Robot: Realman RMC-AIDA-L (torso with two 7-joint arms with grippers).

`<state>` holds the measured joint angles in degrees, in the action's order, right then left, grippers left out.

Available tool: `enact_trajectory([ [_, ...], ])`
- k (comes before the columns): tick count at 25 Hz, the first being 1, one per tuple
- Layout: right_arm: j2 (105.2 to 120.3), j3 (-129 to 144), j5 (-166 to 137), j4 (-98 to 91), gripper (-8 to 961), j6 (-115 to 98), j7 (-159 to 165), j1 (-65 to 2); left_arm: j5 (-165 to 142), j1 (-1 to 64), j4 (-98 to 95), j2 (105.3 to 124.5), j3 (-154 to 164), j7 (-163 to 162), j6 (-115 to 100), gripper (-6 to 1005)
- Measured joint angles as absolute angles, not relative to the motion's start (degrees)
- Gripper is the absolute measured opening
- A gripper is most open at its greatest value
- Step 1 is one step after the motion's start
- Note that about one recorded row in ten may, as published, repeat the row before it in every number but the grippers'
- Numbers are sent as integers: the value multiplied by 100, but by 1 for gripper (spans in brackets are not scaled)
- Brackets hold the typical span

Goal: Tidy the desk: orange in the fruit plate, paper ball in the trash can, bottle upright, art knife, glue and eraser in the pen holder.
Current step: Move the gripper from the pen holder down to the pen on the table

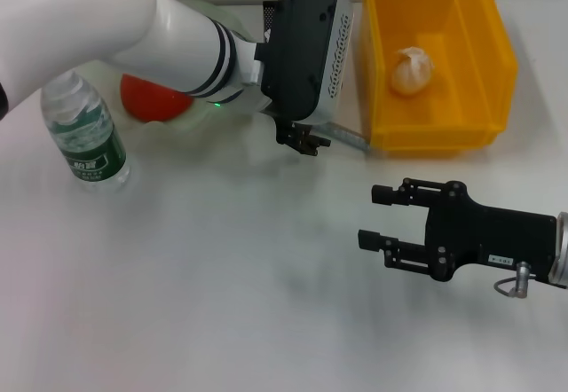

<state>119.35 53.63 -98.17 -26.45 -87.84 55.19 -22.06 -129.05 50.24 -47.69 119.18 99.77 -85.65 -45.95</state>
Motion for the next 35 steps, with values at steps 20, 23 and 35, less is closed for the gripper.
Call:
enact_trajectory([
  [20, 11935, 5361, -9808, -2585, 629, -8779, 5519, -2199, -12478, 4061, -5688, 11917, 10145, -8197, -4265, 801],
  [23, 11935, 5361, -9808, -2584, 629, -8780, 5519, -2197, -12157, 3848, -5726, 11918, 10152, -7895, -4090, 801],
  [35, 11935, 5361, -9808, -2583, 629, -8781, 5519, -2203, -10365, 3036, -5851, 11919, 10498, -6022, -3182, 802],
])
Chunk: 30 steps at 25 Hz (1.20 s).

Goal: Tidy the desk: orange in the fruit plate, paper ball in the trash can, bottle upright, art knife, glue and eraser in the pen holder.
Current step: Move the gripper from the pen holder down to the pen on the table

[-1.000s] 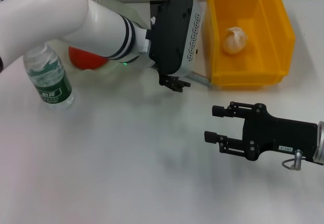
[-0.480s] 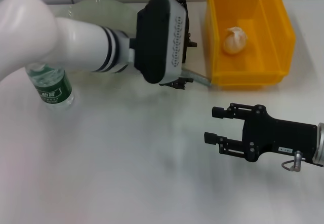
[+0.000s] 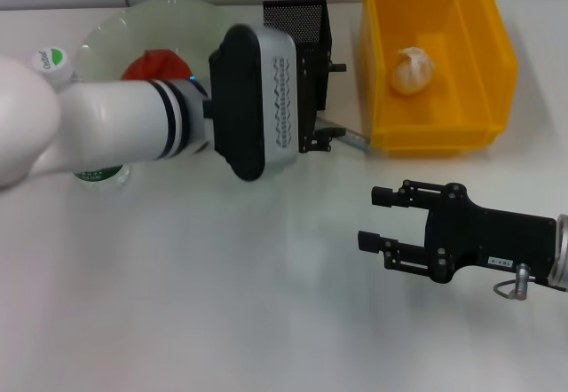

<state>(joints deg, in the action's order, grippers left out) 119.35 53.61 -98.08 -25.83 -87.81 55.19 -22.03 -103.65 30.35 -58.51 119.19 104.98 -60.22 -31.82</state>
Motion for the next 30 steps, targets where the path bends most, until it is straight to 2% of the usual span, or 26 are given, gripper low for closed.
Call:
enact_trajectory([
  [10, 11935, 5316, -9808, -2584, 629, -8784, 5520, -2206, -7987, 3029, -5280, 11918, 11122, -3944, -2258, 802],
  [18, 11935, 5298, -9808, -2584, 629, -8829, 5520, -2232, -7856, 3057, -5227, 11918, 11185, -3835, -2189, 802],
  [19, 11935, 5297, -9808, -2584, 629, -8825, 5520, -2236, -7062, 3474, -4794, 11918, 11519, -3495, -1751, 802],
  [20, 11935, 5297, -9808, -2584, 629, -8823, 5520, -2239, -7032, 3534, -4760, 11918, 11582, -3482, -1689, 802],
  [30, 11935, 5300, -9809, -2584, 629, -8829, 5520, -2241, -6995, 3691, -4712, 11918, 11858, -3217, -1394, 801],
])
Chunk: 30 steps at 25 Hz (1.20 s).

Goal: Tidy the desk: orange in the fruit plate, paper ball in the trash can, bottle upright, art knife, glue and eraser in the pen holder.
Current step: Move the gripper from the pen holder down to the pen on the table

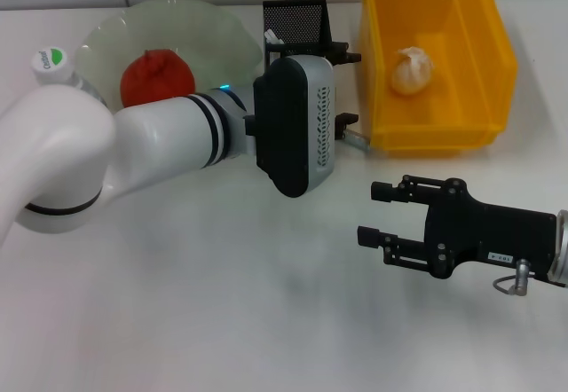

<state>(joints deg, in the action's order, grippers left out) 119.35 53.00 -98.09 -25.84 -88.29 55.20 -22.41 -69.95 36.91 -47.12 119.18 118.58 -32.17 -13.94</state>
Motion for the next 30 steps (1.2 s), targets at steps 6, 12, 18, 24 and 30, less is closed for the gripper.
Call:
enact_trajectory([
  [6, 11935, 5300, -9794, -2584, 629, -8823, 5525, -2242, -7023, 3748, -4683, 11918, 11937, -3185, -1295, 800],
  [12, 11935, 5300, -9739, -2584, 628, -8836, 5533, -2255, -7034, 3866, -4524, 11918, 11956, -3173, -1231, 800],
  [18, 11922, 5291, -9730, -2585, 628, -8806, 5563, -2259, -7005, 3780, -4572, 11918, 11837, -3230, -1443, 797],
  [24, 11911, 5233, -9728, -2586, 628, -8794, 5595, -2259, -6992, 3511, -4726, 11903, 11477, -3286, -1646, 794],
  [30, 11909, 5178, -9728, -2589, 628, -8792, 5623, -2258, -7030, 2876, -5218, 11850, 10848, -3456, -2265, 792],
])
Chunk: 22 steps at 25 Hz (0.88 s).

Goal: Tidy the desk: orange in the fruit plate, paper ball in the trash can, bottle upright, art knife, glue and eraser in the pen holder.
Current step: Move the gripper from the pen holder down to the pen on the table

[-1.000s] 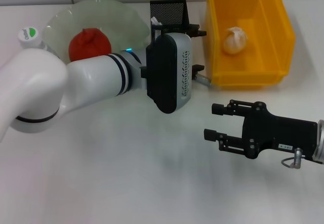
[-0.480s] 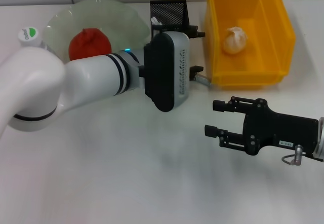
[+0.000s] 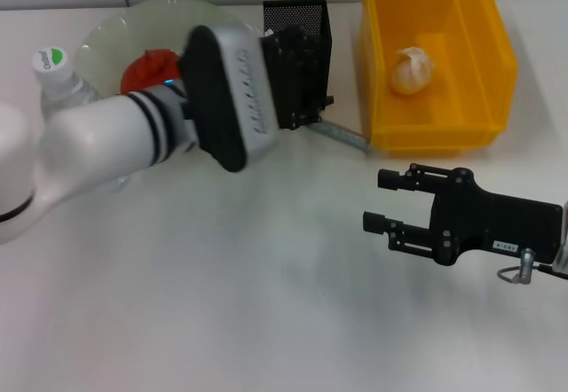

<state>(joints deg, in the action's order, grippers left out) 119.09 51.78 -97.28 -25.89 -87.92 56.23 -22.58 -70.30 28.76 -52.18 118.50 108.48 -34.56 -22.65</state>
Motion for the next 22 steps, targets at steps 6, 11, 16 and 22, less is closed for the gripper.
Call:
enact_trajectory([
  [6, 11909, 5150, -9728, -2608, 628, -8789, 5630, -2259, -7130, 2561, -5252, 11814, 9894, -4261, -3448, 790],
  [11, 11908, 5150, -9728, -2631, 628, -8787, 5648, -2262, -7446, 2404, -5153, 11803, 8948, -4945, -4656, 788],
  [16, 11884, 5136, -9729, -2636, 628, -8780, 5670, -2277, -7693, 2379, -4566, 11717, 7824, -5515, -6485, 786],
  [22, 11838, 5060, -9730, -2706, 628, -8840, 5855, -2360, -7716, 2394, -3768, 11463, 7316, -5708, -8000, 784],
])
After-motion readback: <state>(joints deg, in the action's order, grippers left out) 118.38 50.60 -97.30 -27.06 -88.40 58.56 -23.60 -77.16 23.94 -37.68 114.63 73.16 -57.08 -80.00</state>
